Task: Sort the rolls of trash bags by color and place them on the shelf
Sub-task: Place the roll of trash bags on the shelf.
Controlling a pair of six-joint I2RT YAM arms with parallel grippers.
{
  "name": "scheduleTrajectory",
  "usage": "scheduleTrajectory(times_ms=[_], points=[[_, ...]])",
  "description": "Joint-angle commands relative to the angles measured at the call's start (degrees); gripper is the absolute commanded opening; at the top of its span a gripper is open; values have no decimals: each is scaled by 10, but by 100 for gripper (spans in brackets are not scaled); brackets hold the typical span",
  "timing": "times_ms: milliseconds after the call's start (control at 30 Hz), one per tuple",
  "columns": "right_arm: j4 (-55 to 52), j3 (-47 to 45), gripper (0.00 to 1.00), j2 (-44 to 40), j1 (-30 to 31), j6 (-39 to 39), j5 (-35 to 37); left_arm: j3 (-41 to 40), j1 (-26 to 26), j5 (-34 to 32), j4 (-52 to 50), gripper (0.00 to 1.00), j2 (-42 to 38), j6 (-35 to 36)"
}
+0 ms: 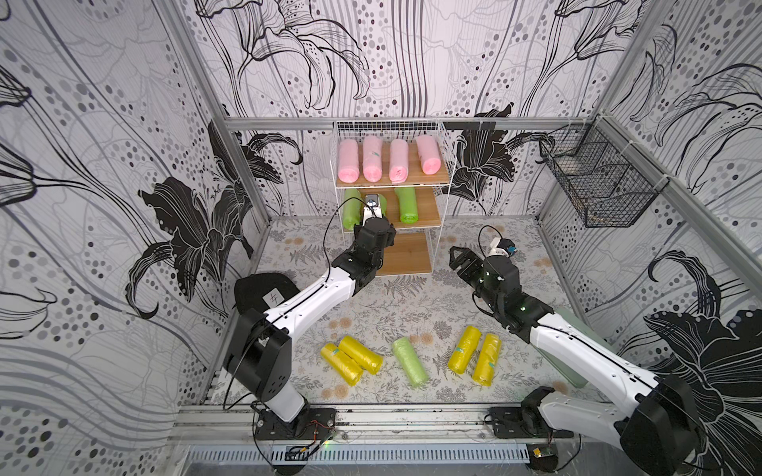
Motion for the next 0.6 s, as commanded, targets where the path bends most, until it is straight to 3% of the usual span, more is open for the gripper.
scheduleTrajectory(times_ms=[0,233,567], points=[[-3,0,94,-5,1,-13,-6,45,15,-4,9,36,18,33],[-2,-6,94,-9,-3,-11,-12,55,20,-31,11,42,37,63],[3,-6,94,1,-7,-4,-26,40,20,-40,9,62,32,64]])
